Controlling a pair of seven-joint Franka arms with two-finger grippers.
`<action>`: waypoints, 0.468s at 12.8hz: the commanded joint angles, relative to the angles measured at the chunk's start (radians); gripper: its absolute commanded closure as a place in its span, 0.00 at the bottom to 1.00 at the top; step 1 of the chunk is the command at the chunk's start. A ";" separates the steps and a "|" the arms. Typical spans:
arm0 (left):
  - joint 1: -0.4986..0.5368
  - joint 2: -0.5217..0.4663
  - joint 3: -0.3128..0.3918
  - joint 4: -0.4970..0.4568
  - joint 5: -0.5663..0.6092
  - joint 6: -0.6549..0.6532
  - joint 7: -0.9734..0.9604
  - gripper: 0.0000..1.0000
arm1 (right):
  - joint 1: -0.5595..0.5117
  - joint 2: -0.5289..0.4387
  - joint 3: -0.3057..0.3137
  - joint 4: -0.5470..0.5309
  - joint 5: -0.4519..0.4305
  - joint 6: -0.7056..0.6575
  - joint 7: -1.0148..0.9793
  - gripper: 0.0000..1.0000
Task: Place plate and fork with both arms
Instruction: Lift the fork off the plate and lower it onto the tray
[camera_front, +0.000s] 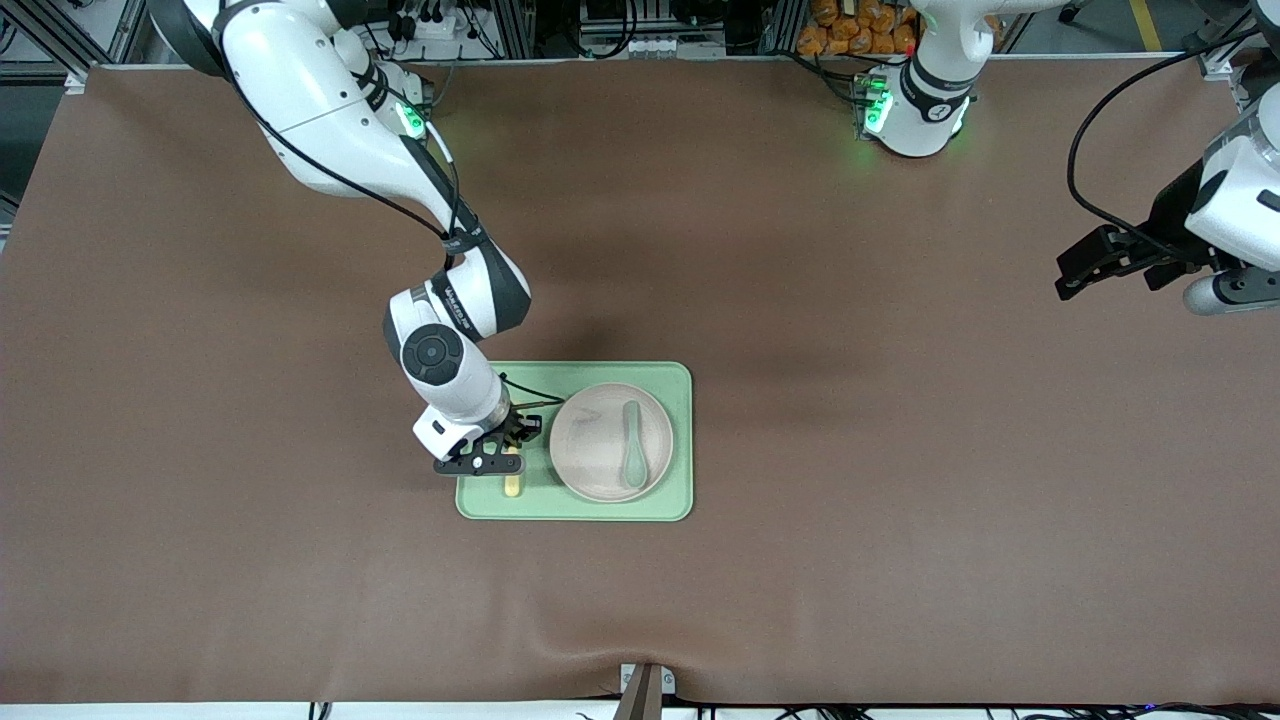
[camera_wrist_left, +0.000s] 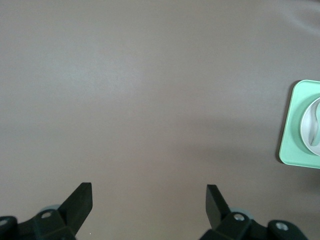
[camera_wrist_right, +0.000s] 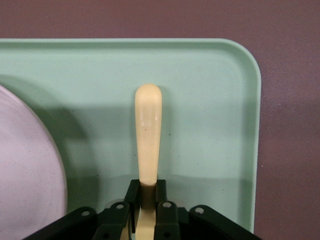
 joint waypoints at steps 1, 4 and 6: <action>0.007 -0.016 -0.002 -0.002 -0.018 0.008 0.015 0.00 | -0.018 -0.043 0.002 -0.040 0.007 0.001 -0.004 0.08; 0.009 -0.017 -0.002 -0.002 -0.018 0.006 0.014 0.00 | -0.021 -0.056 -0.001 -0.011 0.006 -0.038 -0.013 0.00; 0.006 -0.010 -0.002 -0.001 -0.017 0.008 0.014 0.00 | -0.048 -0.075 0.001 0.065 0.004 -0.177 -0.016 0.00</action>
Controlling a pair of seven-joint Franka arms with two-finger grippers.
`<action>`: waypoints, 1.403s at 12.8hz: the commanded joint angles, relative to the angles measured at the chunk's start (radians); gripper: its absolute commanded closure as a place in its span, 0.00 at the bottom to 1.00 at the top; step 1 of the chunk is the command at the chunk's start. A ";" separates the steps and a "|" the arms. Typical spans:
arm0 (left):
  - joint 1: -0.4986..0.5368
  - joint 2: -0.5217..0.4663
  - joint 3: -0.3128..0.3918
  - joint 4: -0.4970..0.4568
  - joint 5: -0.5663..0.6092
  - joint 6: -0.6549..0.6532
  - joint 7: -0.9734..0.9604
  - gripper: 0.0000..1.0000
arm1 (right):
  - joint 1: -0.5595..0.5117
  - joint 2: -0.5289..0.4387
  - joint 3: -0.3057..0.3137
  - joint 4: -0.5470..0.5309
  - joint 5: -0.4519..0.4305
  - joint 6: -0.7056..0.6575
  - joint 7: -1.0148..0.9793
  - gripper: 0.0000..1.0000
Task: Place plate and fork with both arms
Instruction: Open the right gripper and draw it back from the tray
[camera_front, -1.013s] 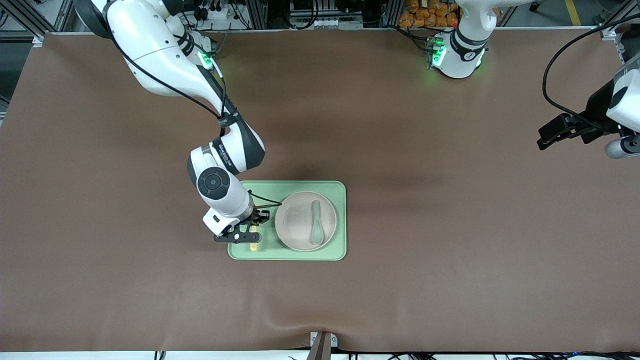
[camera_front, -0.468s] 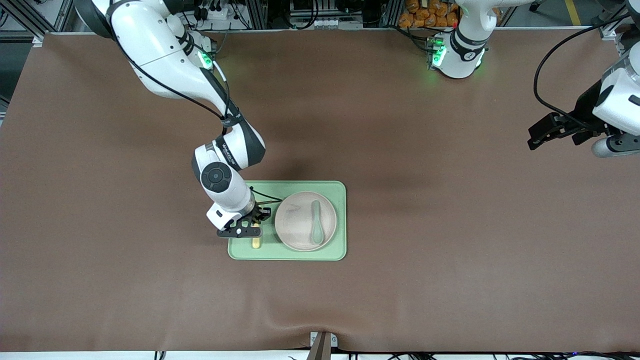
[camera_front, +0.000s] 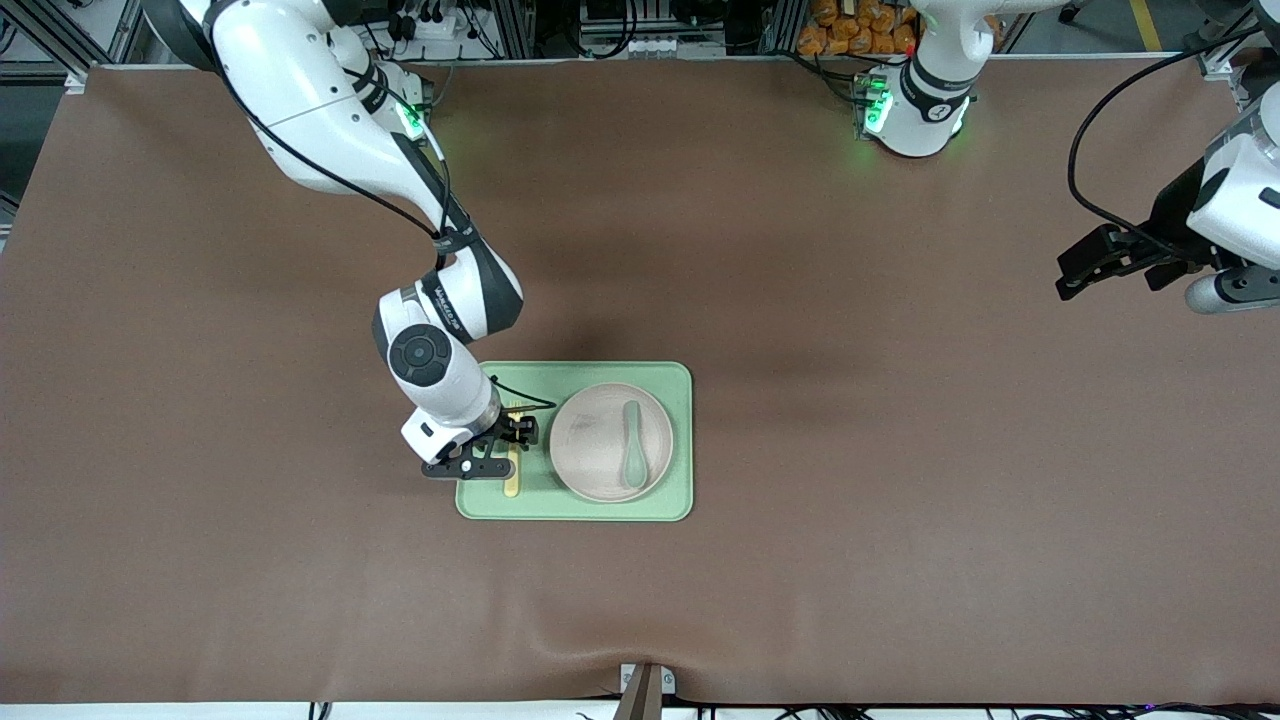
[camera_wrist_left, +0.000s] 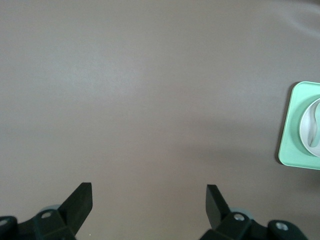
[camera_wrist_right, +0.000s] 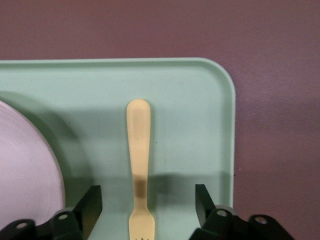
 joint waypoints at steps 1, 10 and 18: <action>0.003 -0.007 -0.002 -0.004 -0.018 0.007 0.012 0.00 | -0.038 -0.054 0.012 0.084 0.004 -0.186 -0.016 0.00; 0.002 -0.006 -0.005 -0.007 -0.018 -0.002 0.015 0.00 | -0.244 -0.280 0.013 0.131 0.014 -0.622 -0.249 0.00; 0.002 -0.016 -0.010 -0.013 -0.018 -0.030 0.015 0.00 | -0.432 -0.467 0.013 0.123 0.014 -0.850 -0.470 0.00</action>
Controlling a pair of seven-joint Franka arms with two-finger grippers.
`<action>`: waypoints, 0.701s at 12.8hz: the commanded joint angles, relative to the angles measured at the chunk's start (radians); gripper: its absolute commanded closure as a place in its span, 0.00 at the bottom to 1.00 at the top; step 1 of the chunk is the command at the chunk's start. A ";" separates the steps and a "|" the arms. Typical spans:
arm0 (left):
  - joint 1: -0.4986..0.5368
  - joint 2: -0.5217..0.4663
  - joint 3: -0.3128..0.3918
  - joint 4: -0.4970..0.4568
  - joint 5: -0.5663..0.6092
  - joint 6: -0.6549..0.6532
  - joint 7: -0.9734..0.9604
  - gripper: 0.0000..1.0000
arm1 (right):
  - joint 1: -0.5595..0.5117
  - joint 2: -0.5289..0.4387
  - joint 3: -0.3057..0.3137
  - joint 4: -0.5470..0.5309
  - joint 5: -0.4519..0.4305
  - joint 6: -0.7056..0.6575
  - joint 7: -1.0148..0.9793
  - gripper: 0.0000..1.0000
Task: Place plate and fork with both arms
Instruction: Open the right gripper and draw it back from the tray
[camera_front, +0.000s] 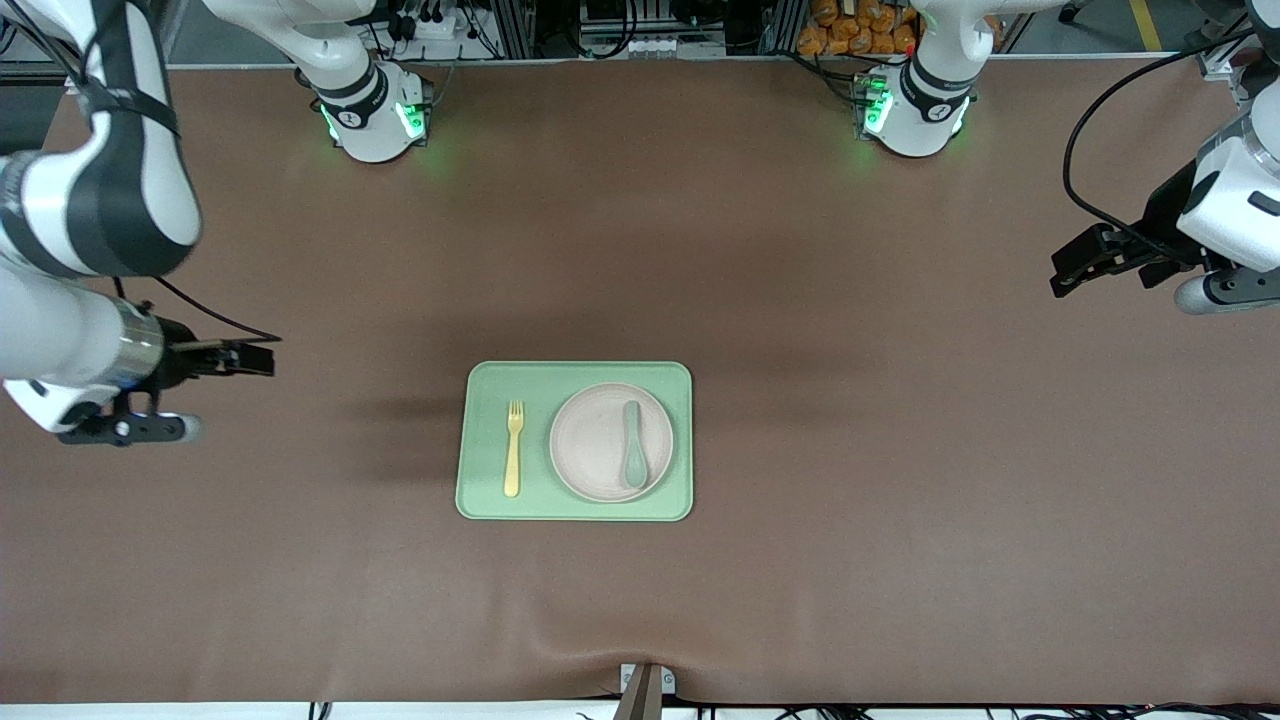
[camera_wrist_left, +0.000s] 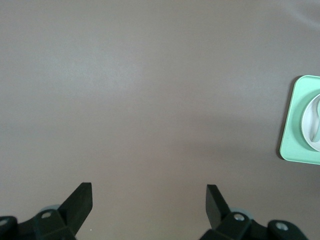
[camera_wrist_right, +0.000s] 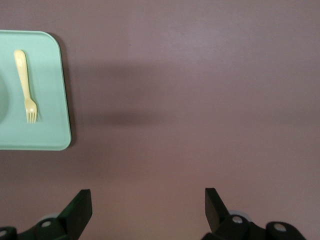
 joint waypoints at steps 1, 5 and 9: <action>0.003 -0.018 -0.006 -0.009 -0.017 -0.012 0.015 0.00 | -0.048 -0.095 0.016 -0.031 0.013 -0.057 -0.052 0.00; 0.008 -0.023 -0.006 -0.009 -0.019 -0.015 0.015 0.00 | -0.062 -0.195 0.017 -0.033 0.013 -0.118 -0.053 0.00; 0.006 -0.035 -0.008 -0.004 -0.017 -0.028 0.015 0.00 | -0.087 -0.195 0.017 0.108 0.021 -0.146 -0.059 0.00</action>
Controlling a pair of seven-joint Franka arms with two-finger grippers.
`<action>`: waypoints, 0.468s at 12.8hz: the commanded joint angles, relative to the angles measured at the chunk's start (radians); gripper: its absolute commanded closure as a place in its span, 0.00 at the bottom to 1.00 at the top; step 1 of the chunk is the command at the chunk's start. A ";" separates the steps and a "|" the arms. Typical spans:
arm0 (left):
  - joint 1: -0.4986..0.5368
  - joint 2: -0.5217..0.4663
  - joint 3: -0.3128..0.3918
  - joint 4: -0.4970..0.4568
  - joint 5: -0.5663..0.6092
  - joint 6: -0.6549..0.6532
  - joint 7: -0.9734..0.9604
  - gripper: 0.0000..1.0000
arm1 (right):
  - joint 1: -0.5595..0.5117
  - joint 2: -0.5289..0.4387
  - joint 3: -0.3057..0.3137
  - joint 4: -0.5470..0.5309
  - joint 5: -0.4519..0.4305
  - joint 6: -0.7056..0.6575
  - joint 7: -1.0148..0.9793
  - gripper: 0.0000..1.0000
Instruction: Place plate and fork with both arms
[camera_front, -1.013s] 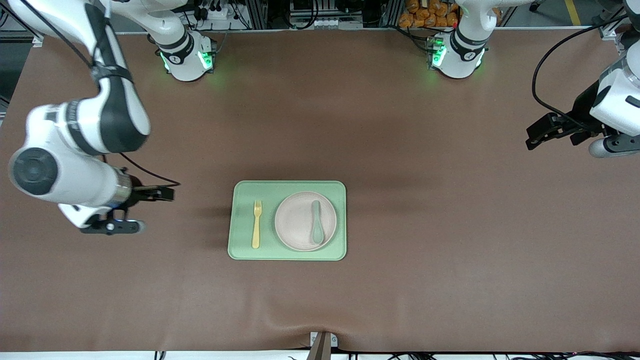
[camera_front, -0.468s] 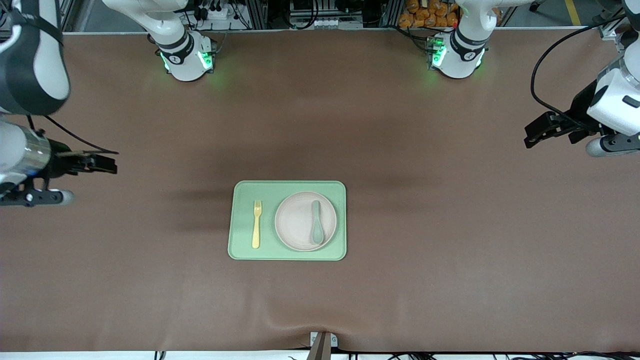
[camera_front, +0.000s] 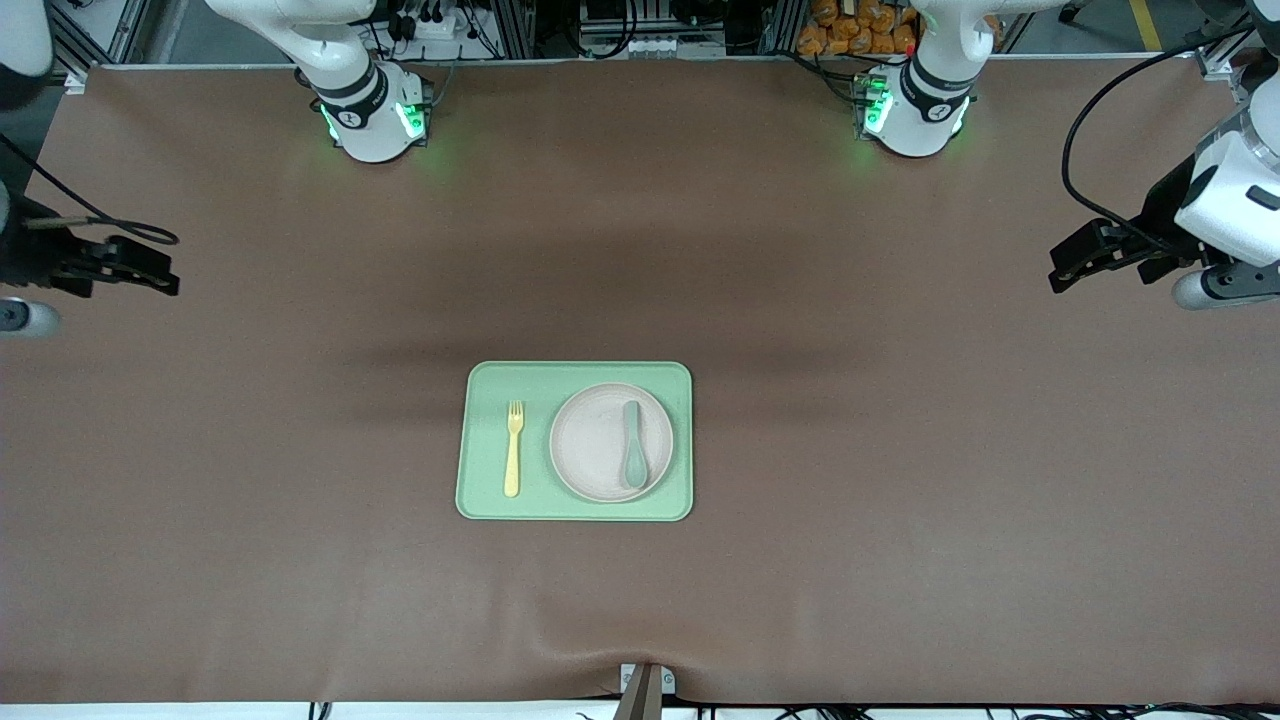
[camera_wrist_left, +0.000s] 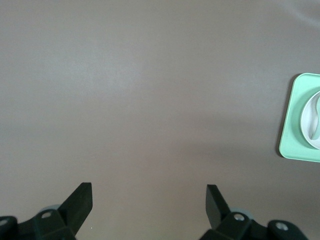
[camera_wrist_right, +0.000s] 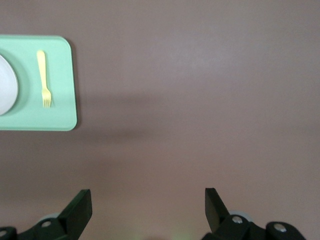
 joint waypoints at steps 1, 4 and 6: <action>0.006 -0.025 -0.004 -0.005 -0.017 -0.020 0.015 0.00 | -0.030 0.005 0.019 0.082 0.012 -0.032 -0.052 0.00; 0.008 -0.025 -0.003 -0.001 -0.015 -0.023 0.017 0.00 | -0.046 0.008 0.020 0.083 0.032 -0.079 -0.089 0.00; 0.009 -0.026 -0.004 -0.007 -0.017 -0.025 0.015 0.00 | -0.053 -0.004 0.017 0.061 0.038 -0.081 -0.118 0.00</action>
